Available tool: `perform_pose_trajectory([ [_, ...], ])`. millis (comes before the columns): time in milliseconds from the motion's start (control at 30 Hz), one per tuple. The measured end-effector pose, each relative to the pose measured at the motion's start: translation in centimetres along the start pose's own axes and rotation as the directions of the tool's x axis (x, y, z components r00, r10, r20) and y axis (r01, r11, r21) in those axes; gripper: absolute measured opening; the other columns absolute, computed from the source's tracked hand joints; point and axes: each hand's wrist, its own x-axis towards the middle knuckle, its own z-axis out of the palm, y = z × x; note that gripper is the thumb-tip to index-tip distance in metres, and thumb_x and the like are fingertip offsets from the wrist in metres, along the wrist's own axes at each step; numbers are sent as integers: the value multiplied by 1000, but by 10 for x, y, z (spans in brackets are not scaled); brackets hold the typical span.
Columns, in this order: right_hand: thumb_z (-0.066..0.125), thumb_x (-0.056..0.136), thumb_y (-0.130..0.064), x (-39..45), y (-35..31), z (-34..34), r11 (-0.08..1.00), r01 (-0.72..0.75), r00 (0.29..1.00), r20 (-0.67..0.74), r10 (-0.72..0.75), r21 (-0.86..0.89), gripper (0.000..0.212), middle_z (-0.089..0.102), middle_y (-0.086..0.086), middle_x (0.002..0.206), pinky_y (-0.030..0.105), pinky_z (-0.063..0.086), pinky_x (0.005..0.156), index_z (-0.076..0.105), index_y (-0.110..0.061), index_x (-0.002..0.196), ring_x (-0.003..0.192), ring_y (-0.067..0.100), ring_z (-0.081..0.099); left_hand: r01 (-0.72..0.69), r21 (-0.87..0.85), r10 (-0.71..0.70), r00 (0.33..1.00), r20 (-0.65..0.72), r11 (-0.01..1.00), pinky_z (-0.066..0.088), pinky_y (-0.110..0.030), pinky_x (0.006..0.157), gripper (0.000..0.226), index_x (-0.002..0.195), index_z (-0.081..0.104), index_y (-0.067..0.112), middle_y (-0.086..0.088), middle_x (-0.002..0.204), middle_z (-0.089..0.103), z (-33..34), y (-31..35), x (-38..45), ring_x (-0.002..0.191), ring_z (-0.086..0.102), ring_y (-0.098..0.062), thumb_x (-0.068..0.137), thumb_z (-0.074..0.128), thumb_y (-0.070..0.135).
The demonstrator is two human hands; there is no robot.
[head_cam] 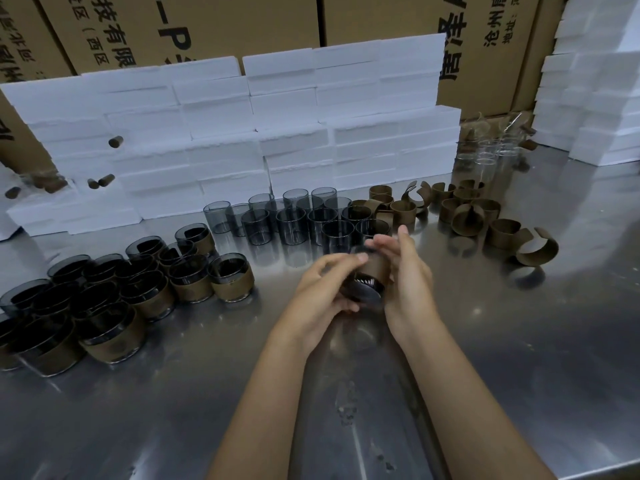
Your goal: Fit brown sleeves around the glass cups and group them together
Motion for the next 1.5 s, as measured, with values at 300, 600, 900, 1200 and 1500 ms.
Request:
perform_pose_trajectory([
  [300, 68, 80, -28, -24, 8, 9, 973, -15, 926, 363, 100, -229, 51, 71, -2, 103, 30, 49, 89, 65, -18, 130, 99, 15, 66, 38, -672, 42, 994, 102, 740, 57, -38, 80, 42, 125, 58, -3, -25, 111, 69, -16, 11, 0, 94, 67, -32, 103, 40, 29],
  [600, 83, 67, -51, -24, 27, 6, 758, 396, 899, 387, -205, -518, 64, 65, -25, 119, 5, 42, 92, 57, -49, 125, 114, -12, 56, -119, -442, 94, 993, -78, 889, 58, -32, 70, 42, 104, 70, 8, -11, 94, 75, -12, 7, 4, 81, 74, -20, 106, 41, 38],
  [900, 75, 80, -32, -21, 35, -2, 414, 445, 894, 419, -158, -794, 52, 56, -12, 100, 39, 50, 94, 54, -34, 127, 117, 19, 51, -226, 374, 353, 879, -319, 900, 48, -13, 69, 55, 120, 55, 34, 5, 105, 70, -13, -5, 7, 90, 66, 0, 77, 88, 40],
  [1200, 69, 85, -24, -15, 38, -3, 489, 345, 937, 327, -126, -801, 61, 58, -4, 134, 32, 42, 110, 52, -33, 143, 126, 12, 54, -125, 799, 627, 695, -352, 588, 26, -30, 112, 32, 124, 63, 21, 3, 132, 59, -20, -7, 8, 135, 42, -18, 92, 69, 23],
  [1500, 63, 90, -15, -9, 29, -9, 615, 299, 946, 142, -291, -730, 40, 54, -16, 117, 25, 33, 95, 58, -27, 128, 123, 6, 44, -68, 839, 714, 564, -414, 540, 21, -41, 121, 22, 112, 68, 17, -2, 120, 66, -40, -4, 10, 128, 52, -24, 91, 66, 13],
])
